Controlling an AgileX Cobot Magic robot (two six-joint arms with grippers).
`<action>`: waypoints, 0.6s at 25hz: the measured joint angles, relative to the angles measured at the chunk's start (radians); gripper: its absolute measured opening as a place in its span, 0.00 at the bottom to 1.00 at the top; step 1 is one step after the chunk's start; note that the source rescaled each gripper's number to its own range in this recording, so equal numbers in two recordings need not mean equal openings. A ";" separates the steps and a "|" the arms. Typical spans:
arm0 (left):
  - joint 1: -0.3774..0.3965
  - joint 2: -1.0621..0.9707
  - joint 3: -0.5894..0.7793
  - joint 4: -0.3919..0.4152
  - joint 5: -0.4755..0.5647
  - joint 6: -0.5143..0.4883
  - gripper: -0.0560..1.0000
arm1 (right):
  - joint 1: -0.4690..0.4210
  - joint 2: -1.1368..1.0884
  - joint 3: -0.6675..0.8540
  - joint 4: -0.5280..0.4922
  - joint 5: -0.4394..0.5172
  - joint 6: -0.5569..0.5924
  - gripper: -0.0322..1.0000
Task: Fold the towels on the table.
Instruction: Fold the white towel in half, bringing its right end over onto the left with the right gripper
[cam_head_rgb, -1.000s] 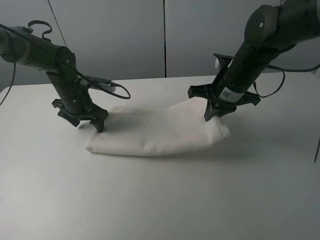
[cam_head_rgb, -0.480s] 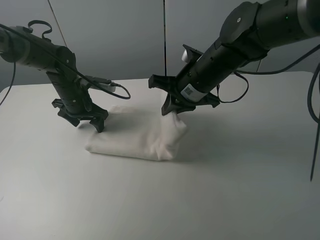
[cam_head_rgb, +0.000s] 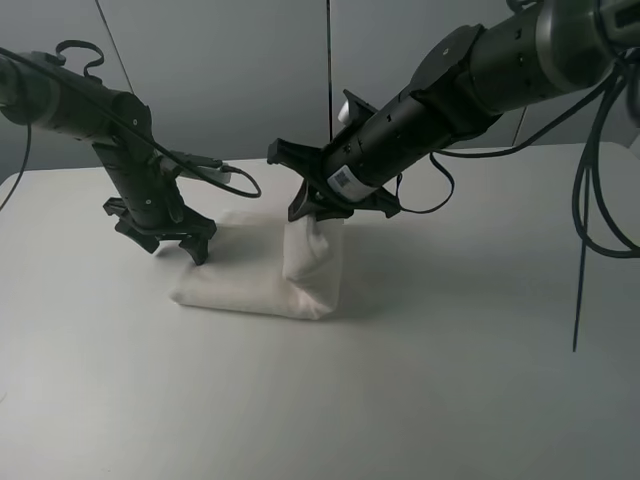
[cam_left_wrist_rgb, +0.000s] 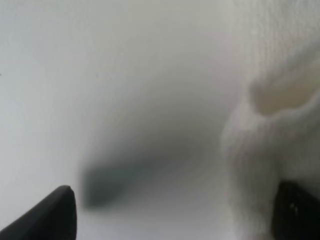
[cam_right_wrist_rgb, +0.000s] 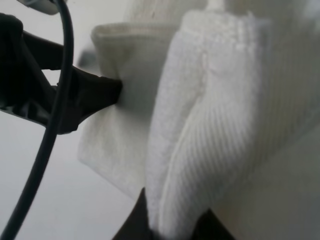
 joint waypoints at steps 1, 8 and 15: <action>0.000 0.000 0.000 0.000 0.000 0.000 1.00 | 0.011 0.009 -0.009 0.002 -0.005 -0.002 0.04; 0.000 0.000 0.000 0.000 0.004 0.000 1.00 | 0.052 0.056 -0.067 0.060 -0.041 -0.030 0.04; 0.000 0.000 0.000 0.000 0.004 0.000 1.00 | 0.059 0.087 -0.098 0.173 -0.049 -0.107 0.04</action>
